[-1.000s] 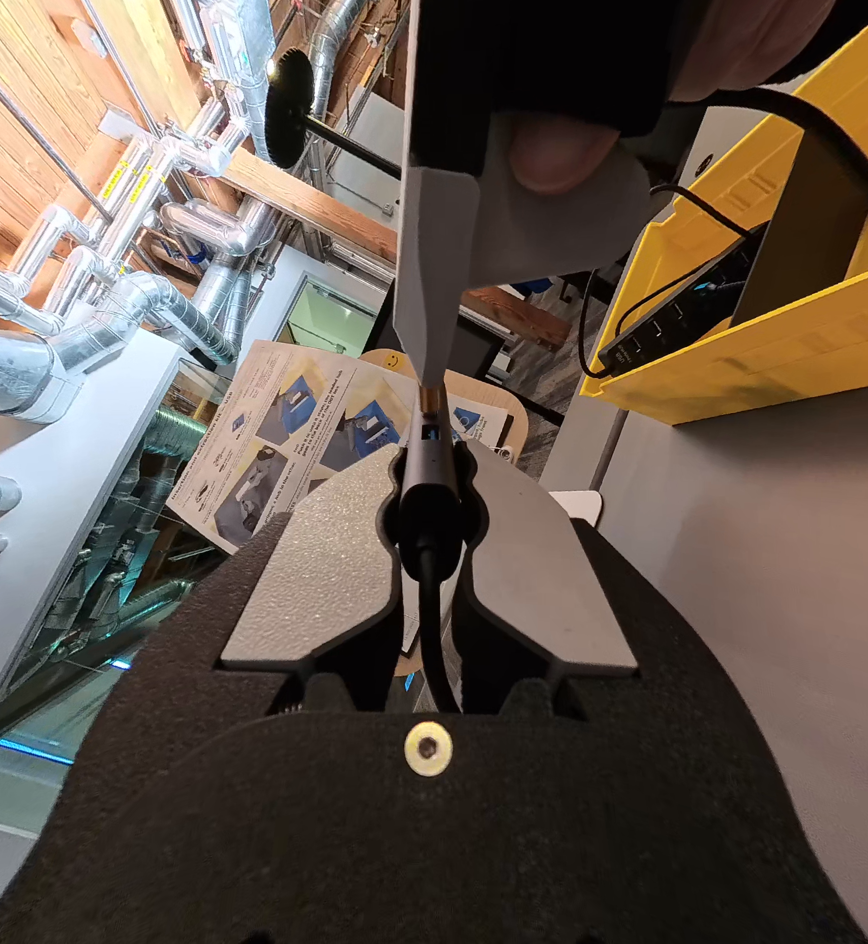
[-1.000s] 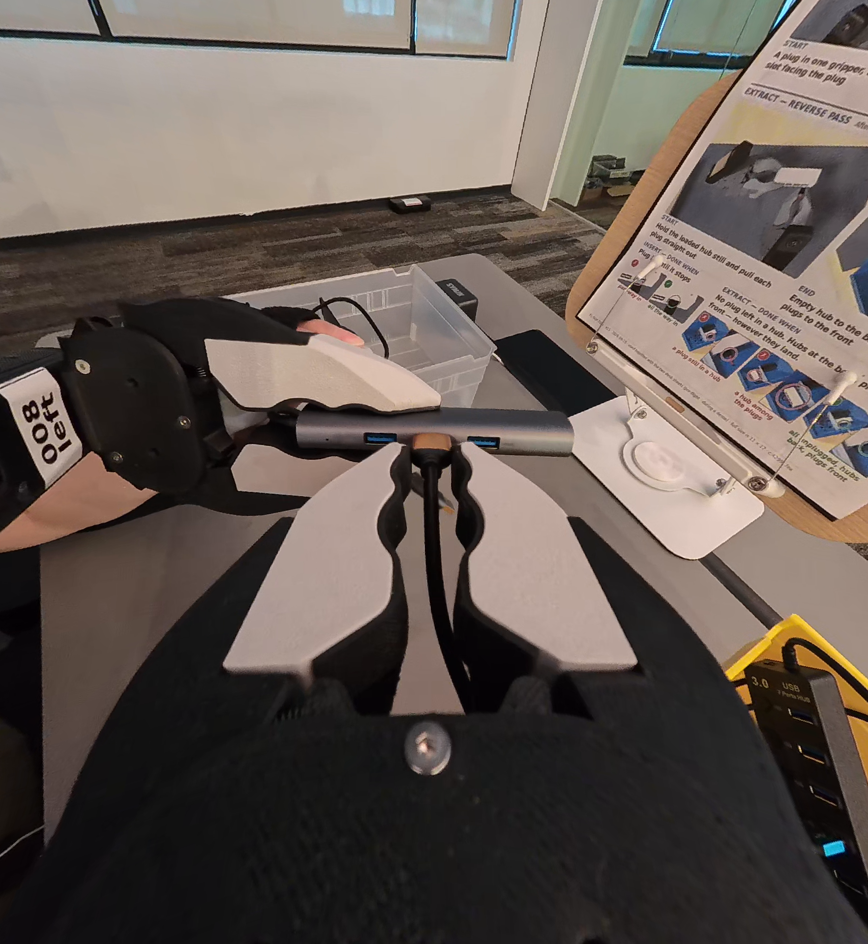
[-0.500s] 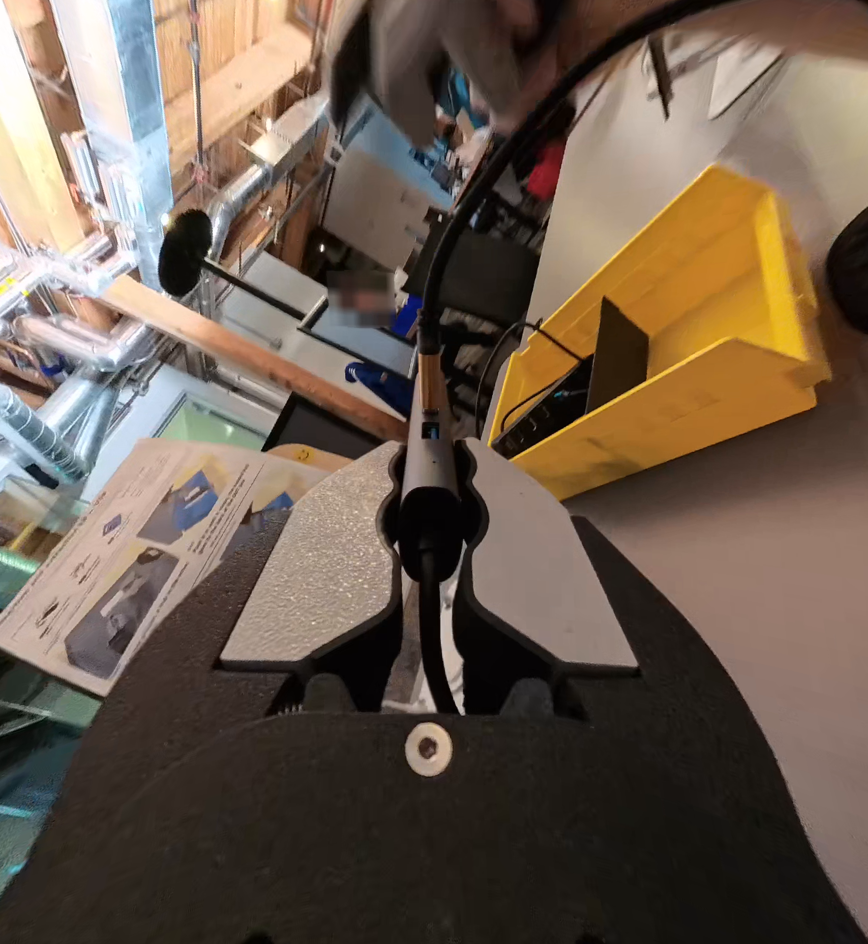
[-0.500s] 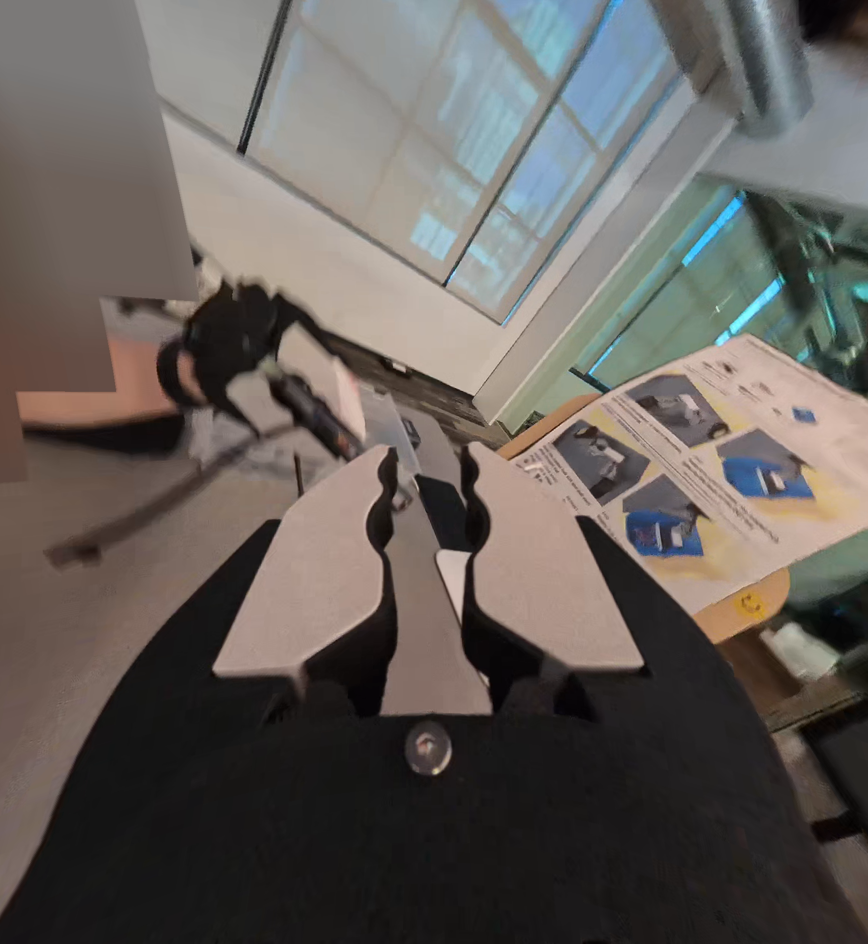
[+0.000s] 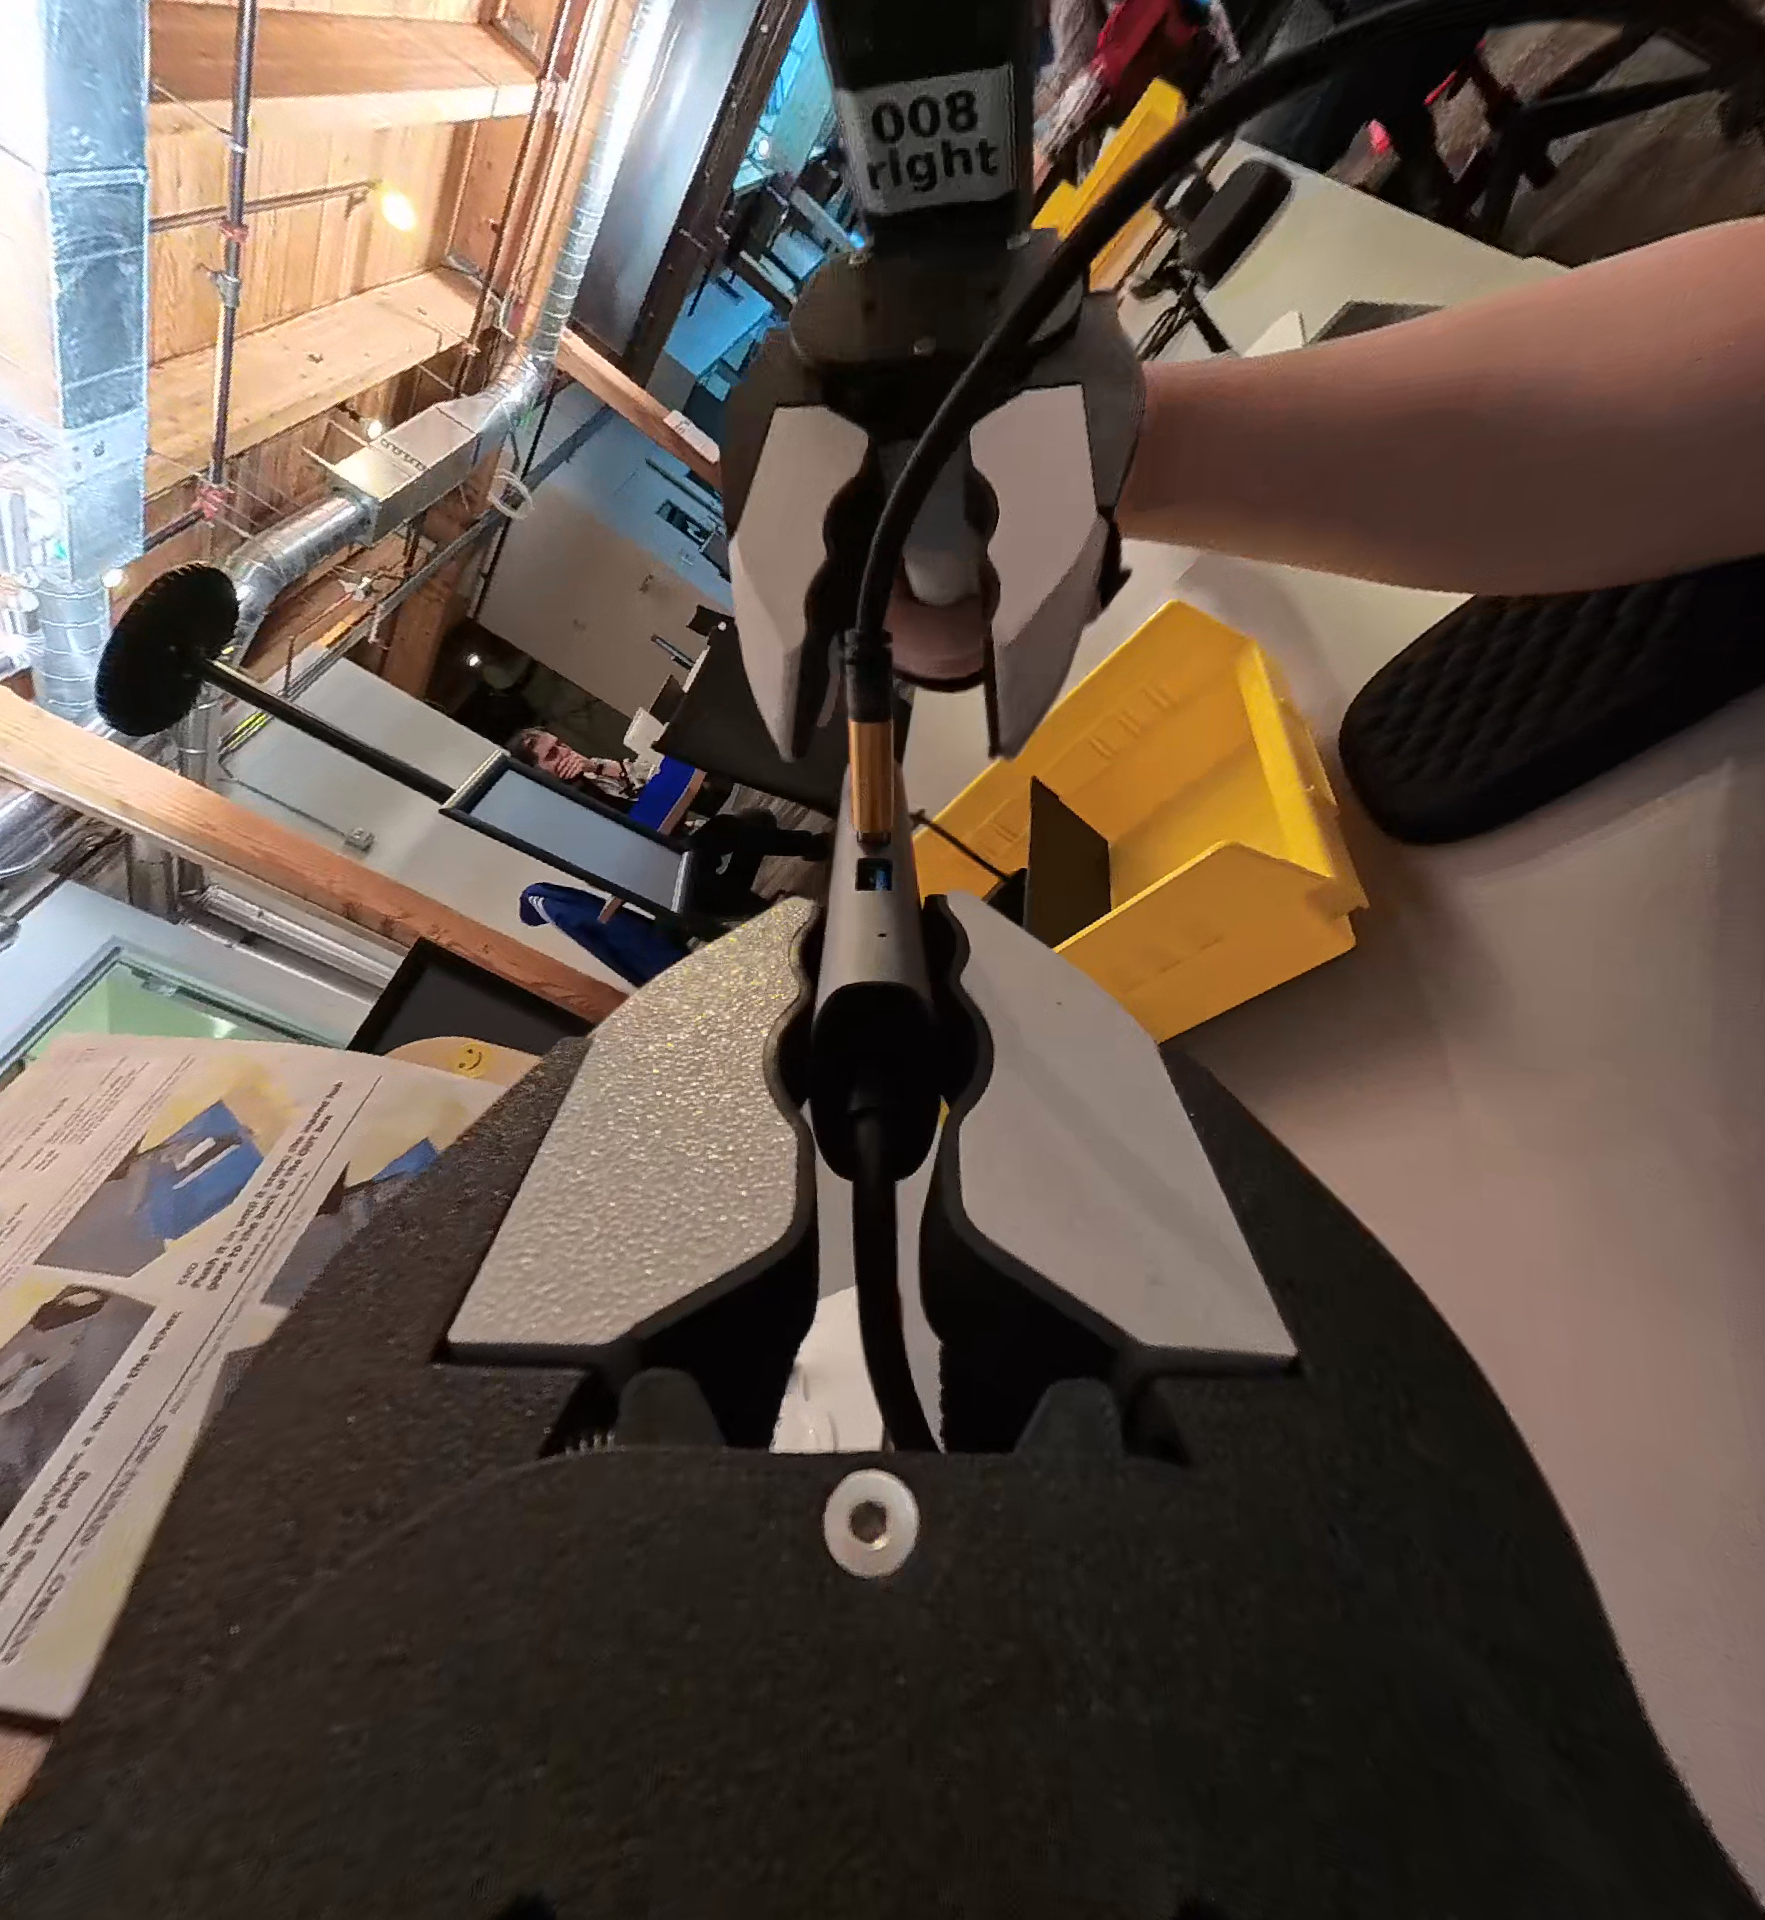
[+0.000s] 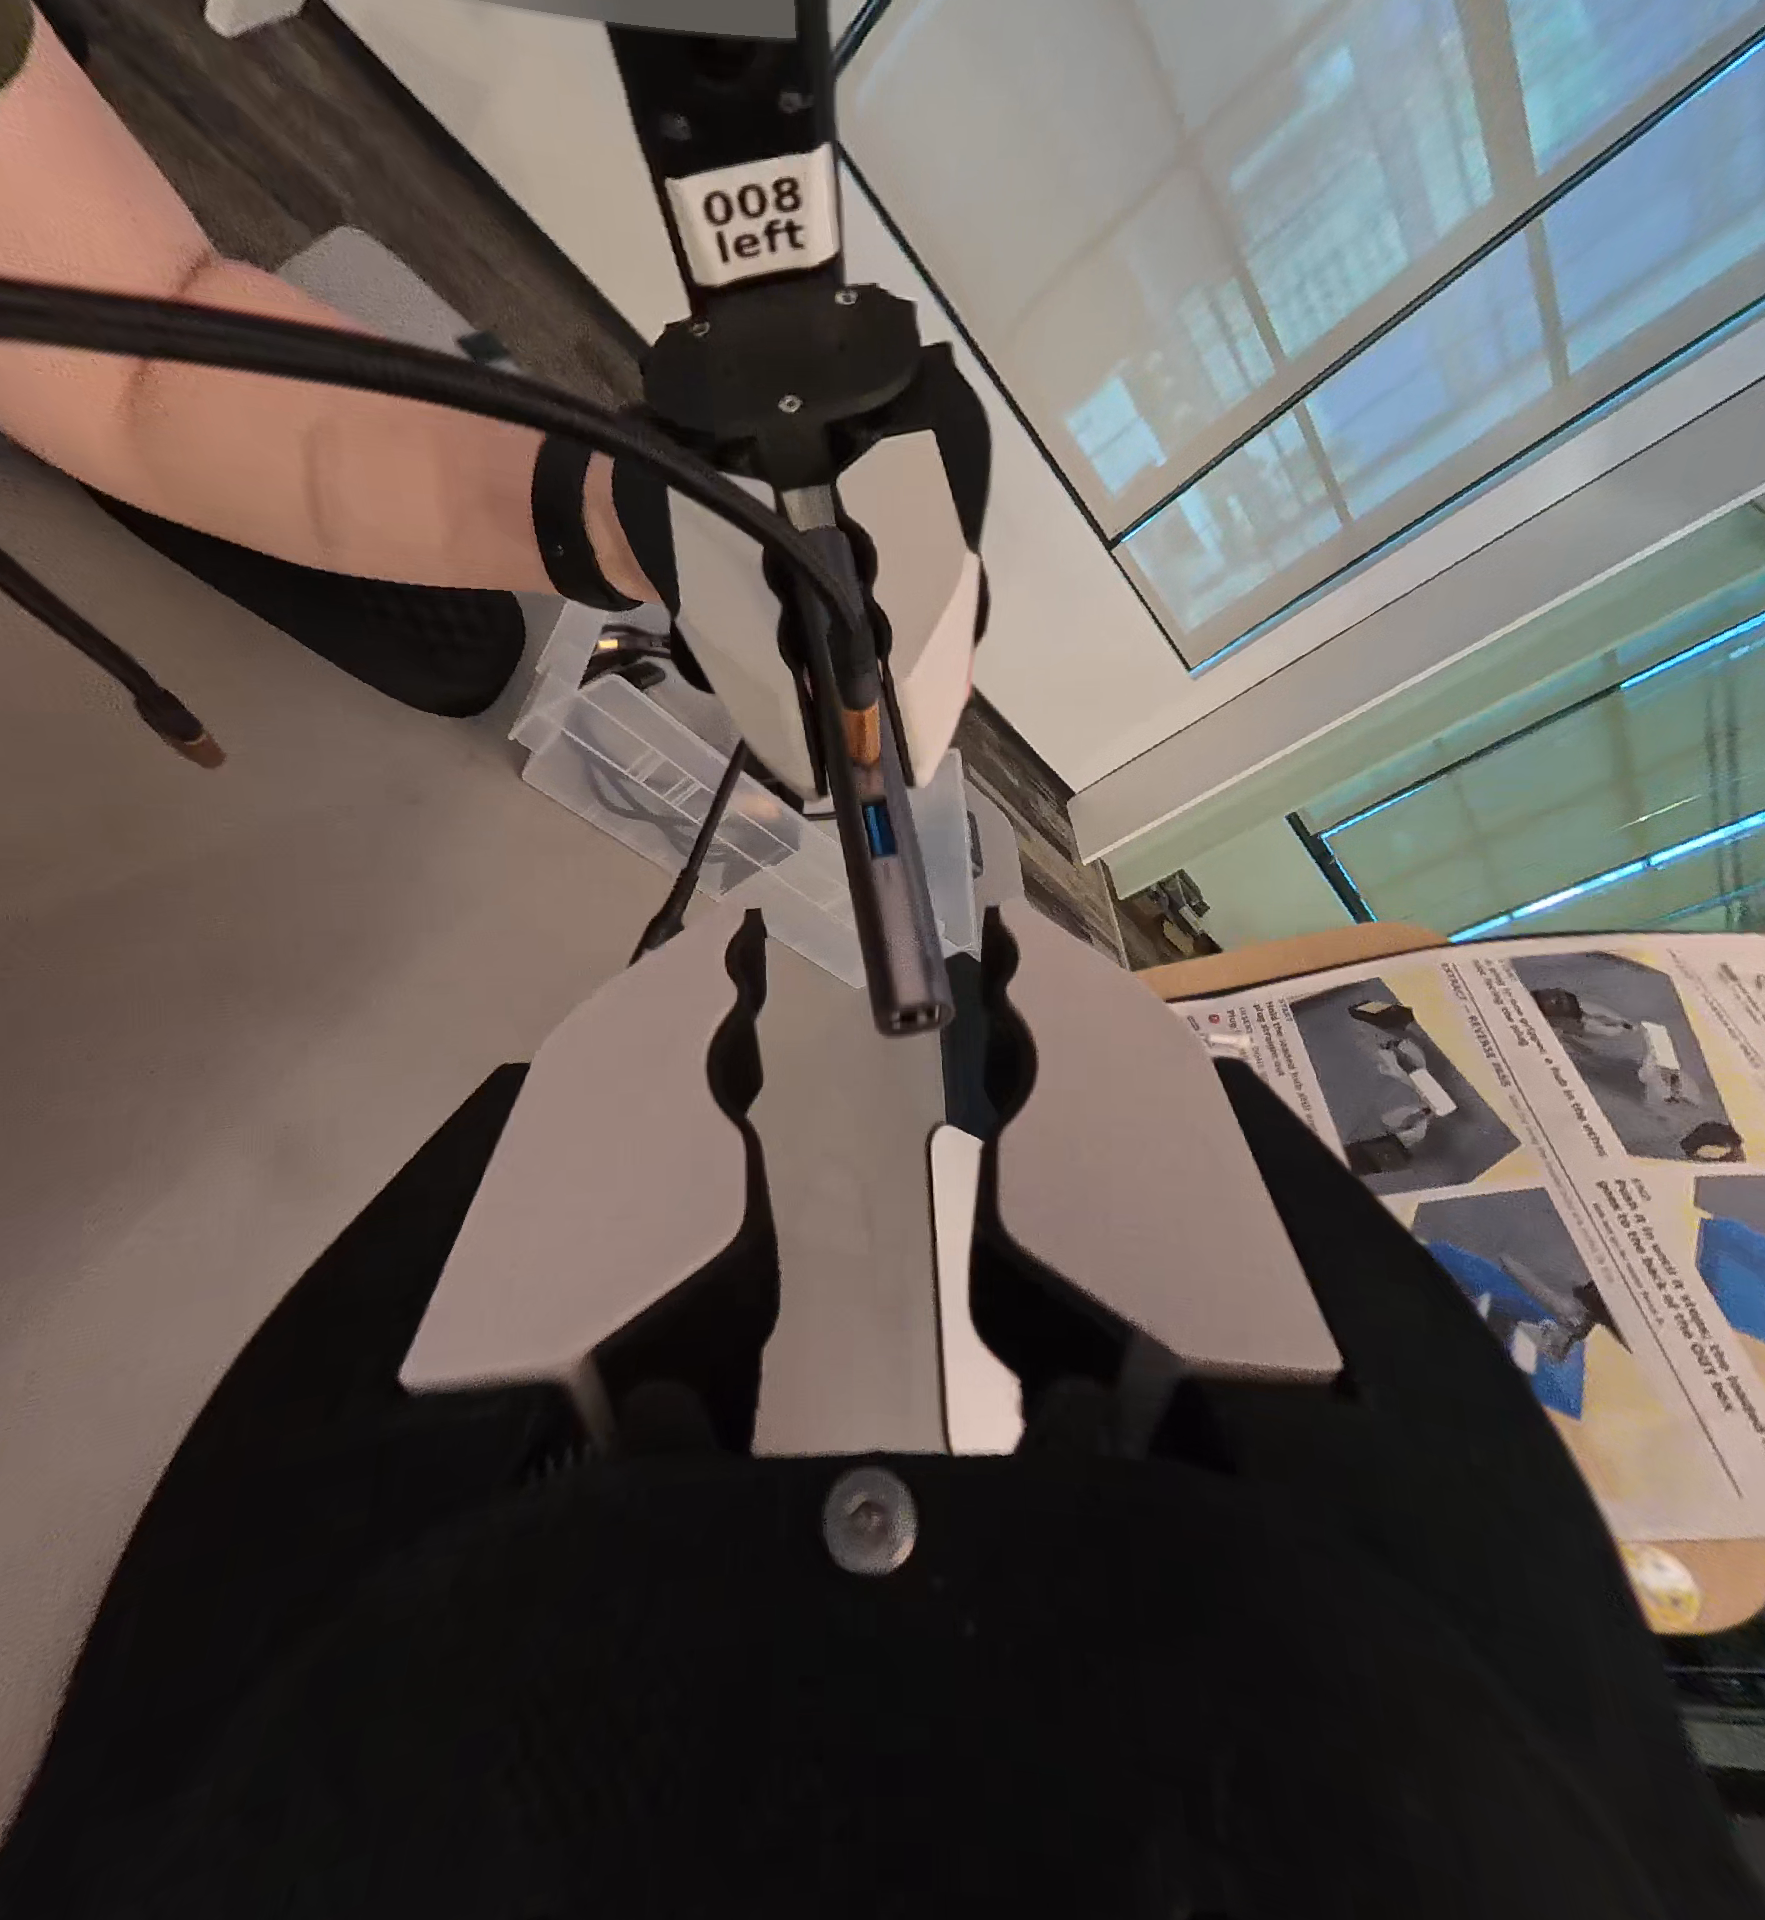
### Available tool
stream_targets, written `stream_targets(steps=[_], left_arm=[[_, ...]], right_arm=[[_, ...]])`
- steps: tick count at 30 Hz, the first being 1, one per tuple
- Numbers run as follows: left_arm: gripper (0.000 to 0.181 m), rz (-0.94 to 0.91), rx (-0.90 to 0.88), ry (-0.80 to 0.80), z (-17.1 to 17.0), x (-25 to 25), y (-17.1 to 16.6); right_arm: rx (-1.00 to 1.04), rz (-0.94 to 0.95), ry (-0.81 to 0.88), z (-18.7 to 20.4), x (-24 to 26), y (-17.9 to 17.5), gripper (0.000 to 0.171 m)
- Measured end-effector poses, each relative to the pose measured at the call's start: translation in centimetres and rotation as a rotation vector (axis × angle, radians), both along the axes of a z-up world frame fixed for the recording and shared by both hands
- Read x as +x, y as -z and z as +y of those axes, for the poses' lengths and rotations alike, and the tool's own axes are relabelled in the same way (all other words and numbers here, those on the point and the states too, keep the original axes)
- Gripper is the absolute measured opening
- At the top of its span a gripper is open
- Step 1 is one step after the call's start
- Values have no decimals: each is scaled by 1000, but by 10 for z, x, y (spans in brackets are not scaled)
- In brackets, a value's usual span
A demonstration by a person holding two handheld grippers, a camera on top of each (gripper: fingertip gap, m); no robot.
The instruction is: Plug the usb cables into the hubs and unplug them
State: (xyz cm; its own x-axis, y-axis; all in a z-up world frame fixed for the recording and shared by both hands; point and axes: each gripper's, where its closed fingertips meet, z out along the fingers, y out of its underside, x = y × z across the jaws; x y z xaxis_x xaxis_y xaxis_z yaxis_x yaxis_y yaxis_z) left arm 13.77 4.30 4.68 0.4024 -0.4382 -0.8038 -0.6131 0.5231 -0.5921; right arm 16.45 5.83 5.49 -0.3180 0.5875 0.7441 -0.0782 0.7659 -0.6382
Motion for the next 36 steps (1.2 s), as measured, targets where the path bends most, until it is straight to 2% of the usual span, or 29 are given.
stream_targets(steps=[3, 6, 8, 10, 12, 18, 20, 22, 30, 36], left_arm=[[17, 0, -19, 39, -3, 8, 3], [17, -17, -55, 72, -5, 12, 6], [17, -67, -114, 83, -1, 11, 7], [20, -120, -140, 30, 10, 2, 6], [31, -165, -122, -63, 21, -17, -1], [30, -286, -82, -246, 23, -76, -30], [28, -304, -77, -275, 22, -86, -34], [26, -309, -78, -288, 23, -90, -35], [26, -223, -140, -325, 35, -81, -14], [26, -183, -179, -327, 42, -73, -2]], right_arm=[[46, -12, 22, -4, -12, 8, 41], [34, -46, 3, -4, -15, 15, 18], [-37, -91, -4, -1, -15, 16, 19], [-77, -111, 31, 10, -17, 17, 19], [-64, -98, 146, 37, -14, 15, 19], [-281, -23, 510, 147, 48, -2, 18], [-341, -29, 679, 187, 74, 4, 18], [-434, -62, 757, 211, 97, 16, 18], [-903, -203, 685, 246, 130, 71, 18], [-1060, -327, 620, 255, 123, 108, 18]])
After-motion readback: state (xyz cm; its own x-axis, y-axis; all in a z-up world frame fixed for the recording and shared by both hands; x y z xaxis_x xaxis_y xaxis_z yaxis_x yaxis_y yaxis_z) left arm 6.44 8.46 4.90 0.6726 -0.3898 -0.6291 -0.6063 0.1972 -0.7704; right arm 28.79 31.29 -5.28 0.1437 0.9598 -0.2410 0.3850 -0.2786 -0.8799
